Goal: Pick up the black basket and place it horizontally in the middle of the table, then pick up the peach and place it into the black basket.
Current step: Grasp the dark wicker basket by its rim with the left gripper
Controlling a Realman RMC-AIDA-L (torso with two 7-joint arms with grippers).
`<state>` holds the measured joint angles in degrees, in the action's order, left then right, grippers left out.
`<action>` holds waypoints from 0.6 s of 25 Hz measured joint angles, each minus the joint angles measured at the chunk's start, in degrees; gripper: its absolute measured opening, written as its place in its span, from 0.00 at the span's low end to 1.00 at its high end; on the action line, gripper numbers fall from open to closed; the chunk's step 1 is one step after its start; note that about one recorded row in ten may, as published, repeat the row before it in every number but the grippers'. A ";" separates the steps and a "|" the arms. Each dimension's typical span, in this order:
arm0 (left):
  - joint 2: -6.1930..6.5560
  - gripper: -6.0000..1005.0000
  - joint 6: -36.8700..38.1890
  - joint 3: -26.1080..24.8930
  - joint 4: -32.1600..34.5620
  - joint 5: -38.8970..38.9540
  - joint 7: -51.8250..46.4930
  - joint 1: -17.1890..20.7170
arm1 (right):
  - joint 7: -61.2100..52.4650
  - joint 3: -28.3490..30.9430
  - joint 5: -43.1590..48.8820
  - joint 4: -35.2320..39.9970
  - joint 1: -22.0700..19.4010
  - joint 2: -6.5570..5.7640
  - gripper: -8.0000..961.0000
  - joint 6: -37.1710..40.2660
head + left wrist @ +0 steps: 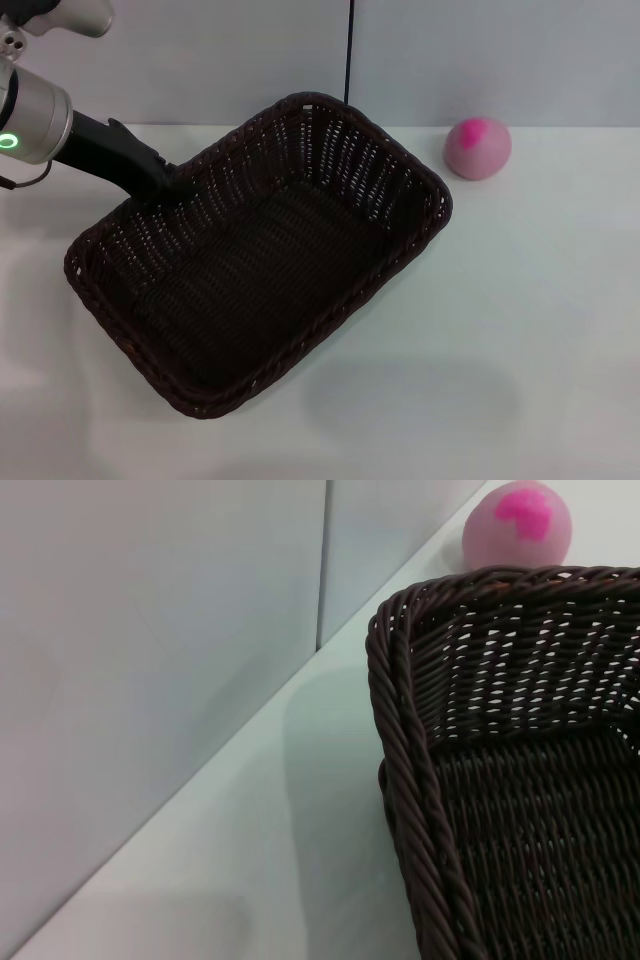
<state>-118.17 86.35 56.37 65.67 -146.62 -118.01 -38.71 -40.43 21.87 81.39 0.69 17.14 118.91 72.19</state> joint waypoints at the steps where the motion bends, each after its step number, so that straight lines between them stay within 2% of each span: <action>1: 0.00 0.26 -0.19 0.26 0.04 0.00 0.13 0.08 | 0.00 0.02 0.00 0.00 0.00 0.00 0.69 -0.01; 8: 0.03 0.22 -1.59 5.20 2.30 0.51 0.49 1.60 | 0.00 0.02 0.00 -0.04 0.01 0.00 0.69 -0.31; 12: -0.05 0.22 -1.77 5.28 2.46 1.52 1.65 1.89 | 0.00 0.02 0.00 -0.05 0.06 0.00 0.69 -1.12; 15: 0.10 0.22 -1.85 4.90 3.05 5.17 3.79 2.89 | 0.00 0.02 0.00 -0.05 0.08 0.00 0.69 -1.33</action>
<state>-118.06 84.50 61.28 68.72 -141.45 -114.22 -35.82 -40.43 21.89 81.39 0.64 17.22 118.91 70.86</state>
